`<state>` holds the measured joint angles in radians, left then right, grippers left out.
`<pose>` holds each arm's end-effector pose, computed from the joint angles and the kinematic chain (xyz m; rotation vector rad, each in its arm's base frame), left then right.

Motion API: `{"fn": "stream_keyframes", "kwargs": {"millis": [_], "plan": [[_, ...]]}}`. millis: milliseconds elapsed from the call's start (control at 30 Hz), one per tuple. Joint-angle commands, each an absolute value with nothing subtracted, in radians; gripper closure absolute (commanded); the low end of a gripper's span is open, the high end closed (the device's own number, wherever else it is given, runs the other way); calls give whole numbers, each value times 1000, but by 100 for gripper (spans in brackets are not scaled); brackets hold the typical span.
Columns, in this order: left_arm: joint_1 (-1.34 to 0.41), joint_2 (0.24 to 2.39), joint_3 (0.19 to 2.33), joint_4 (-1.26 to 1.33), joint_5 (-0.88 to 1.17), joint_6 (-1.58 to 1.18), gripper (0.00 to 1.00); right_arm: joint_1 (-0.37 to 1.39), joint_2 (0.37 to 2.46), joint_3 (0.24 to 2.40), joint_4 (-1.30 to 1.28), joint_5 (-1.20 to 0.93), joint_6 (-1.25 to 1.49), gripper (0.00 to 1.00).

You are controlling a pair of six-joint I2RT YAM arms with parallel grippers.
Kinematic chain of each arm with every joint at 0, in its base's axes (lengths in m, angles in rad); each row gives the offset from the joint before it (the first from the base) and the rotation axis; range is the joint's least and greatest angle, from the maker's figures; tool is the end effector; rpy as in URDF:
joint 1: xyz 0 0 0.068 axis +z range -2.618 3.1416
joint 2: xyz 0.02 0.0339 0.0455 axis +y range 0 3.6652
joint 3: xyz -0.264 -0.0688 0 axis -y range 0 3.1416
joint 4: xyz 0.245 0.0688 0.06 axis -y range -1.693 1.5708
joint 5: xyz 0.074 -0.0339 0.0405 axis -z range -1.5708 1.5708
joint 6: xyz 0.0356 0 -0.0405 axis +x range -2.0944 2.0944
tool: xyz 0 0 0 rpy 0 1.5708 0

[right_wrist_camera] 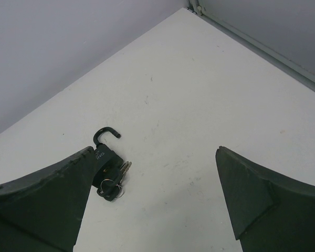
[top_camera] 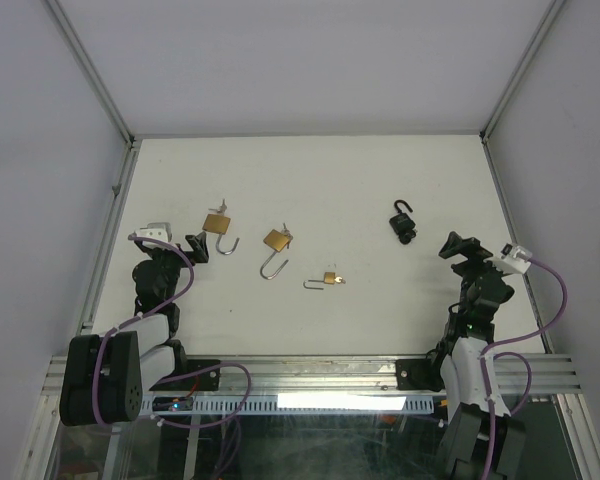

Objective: Unlock with the key

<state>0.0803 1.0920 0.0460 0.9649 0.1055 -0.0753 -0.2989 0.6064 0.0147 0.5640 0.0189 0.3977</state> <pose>0.1818 0.0109 0.1570 -0.0482 1.6514 -0.0833 0.1426 -0.0446 0.1741 0.5595 1.4978 0.0617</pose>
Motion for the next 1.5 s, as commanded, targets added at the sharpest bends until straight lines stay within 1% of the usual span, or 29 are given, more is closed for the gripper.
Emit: {"fn": "stream_keyframes", "kwargs": {"millis": [0, 1033, 1333, 1467], "plan": [[89, 1080, 59, 1008, 110, -86, 1, -304, 607, -66, 630, 31, 380, 1], [90, 1082, 63, 998, 137, -78, 1, -304, 622, -65, 652, 23, 367, 1], [89, 1026, 37, 1012, 209, -56, 1, -304, 533, -28, 572, 16, 365, 1], [88, 1014, 43, 954, 180, -93, 1, -304, 507, -22, 537, 12, 375, 1]]}}
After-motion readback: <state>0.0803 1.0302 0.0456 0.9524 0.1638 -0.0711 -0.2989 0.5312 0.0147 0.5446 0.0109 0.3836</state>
